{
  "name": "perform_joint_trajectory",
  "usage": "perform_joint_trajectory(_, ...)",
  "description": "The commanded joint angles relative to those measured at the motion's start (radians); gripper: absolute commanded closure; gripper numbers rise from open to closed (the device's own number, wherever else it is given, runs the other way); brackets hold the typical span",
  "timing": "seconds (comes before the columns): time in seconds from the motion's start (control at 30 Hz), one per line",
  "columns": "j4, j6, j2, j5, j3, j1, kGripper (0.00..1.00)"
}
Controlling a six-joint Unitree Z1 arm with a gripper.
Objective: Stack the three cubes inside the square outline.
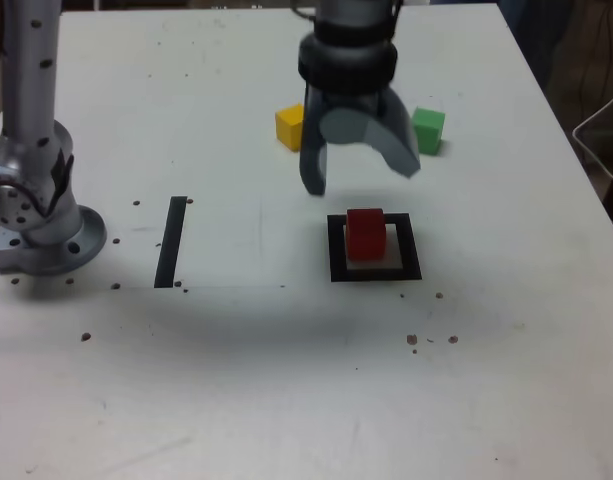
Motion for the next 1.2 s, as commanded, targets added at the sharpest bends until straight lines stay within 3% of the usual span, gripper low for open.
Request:
perform_joint_trajectory(0.0, 0.005, 0.041, -0.009, 0.007, 0.007, 0.024, 0.01)
perform_joint_trajectory(0.1, 0.005, 0.099, -0.018, 0.026, 0.035, 0.074, 0.01)
perform_joint_trajectory(0.33, -0.007, 0.19, -0.044, 0.109, 0.104, 0.261, 0.01)
perform_joint_trajectory(0.5, -0.009, 0.214, -0.069, 0.128, 0.116, 0.387, 0.01)
perform_joint_trajectory(0.63, -0.011, 0.204, -0.076, 0.116, 0.106, 0.442, 0.01)
perform_joint_trajectory(0.93, -0.051, 0.183, -0.019, 0.034, 0.116, 0.505, 0.03)
perform_joint_trajectory(1.17, -0.105, 0.144, 0.038, 0.026, 0.109, 0.536, 0.03)
